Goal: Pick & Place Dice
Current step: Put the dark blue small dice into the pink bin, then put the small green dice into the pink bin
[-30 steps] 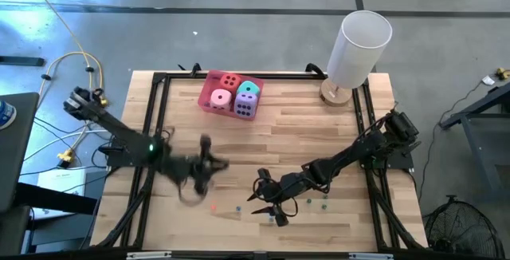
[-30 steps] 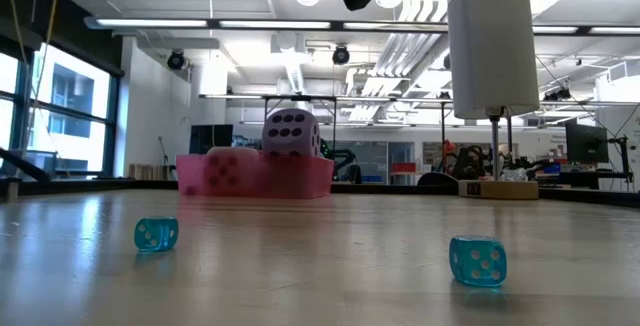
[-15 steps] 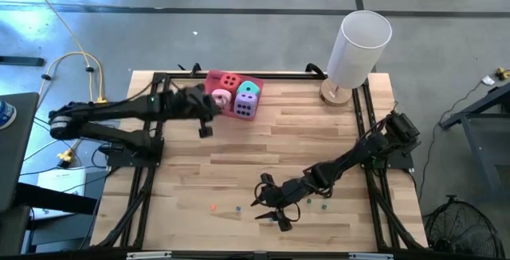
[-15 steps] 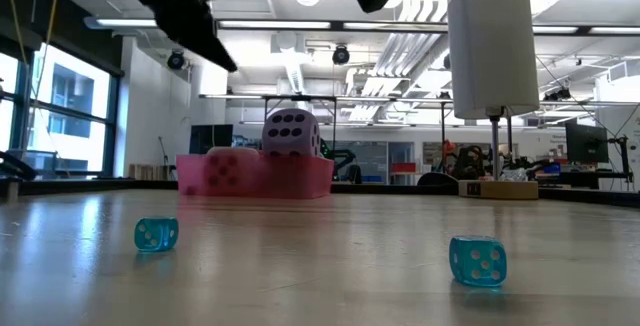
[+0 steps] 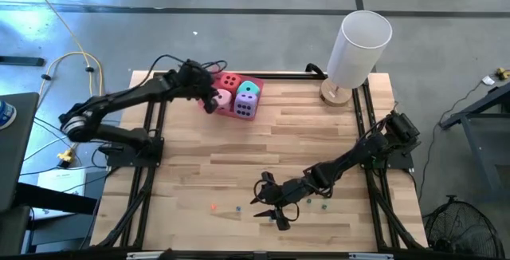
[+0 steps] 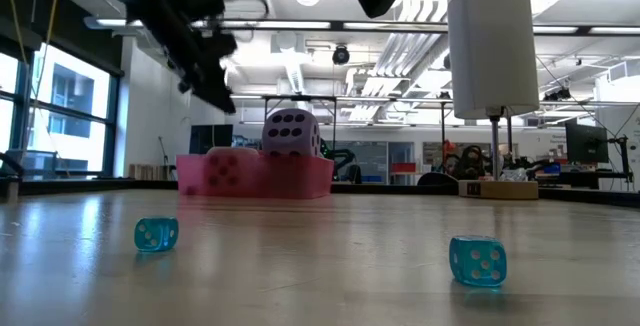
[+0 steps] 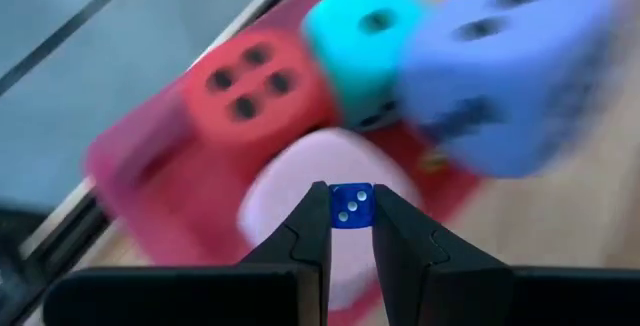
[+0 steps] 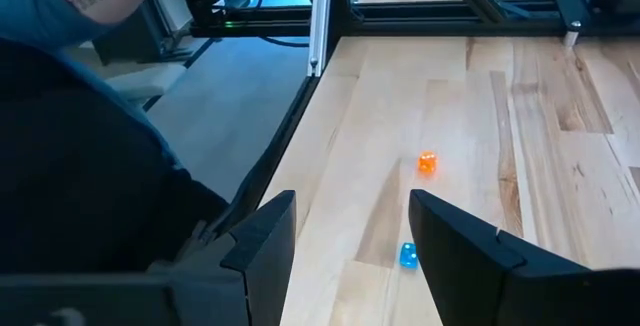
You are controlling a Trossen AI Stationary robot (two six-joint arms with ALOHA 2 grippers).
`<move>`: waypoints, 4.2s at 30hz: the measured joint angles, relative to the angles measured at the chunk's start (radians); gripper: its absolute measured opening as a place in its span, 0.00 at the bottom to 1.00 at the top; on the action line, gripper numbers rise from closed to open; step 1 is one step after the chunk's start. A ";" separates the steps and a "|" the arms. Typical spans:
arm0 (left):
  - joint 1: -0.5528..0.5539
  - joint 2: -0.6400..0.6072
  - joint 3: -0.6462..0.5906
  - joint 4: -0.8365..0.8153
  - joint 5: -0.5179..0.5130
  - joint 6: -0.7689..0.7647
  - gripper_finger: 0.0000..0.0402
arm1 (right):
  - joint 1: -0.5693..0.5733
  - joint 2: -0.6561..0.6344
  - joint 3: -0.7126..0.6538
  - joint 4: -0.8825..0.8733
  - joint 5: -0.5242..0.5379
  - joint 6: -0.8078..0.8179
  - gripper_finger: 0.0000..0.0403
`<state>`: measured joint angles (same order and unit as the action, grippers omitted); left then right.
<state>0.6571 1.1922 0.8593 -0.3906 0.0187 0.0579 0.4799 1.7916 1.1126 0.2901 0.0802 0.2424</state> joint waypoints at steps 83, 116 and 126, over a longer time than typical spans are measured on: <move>-1.126 -0.324 -0.163 -0.116 -0.129 -0.660 0.29 | 0.051 -0.080 0.001 -0.810 0.007 0.550 0.47; -1.369 -0.083 -0.164 -0.012 -0.394 -0.814 0.29 | 0.200 -0.066 0.001 -0.990 0.072 0.777 0.47; -1.373 -0.071 -0.164 0.028 -0.393 -0.813 0.29 | 0.222 -0.066 0.000 -0.990 0.126 0.782 0.47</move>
<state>-0.7160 1.1217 0.6949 -0.3631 -0.3739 -0.7553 0.7018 1.7256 1.1130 -0.6997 0.2058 1.0248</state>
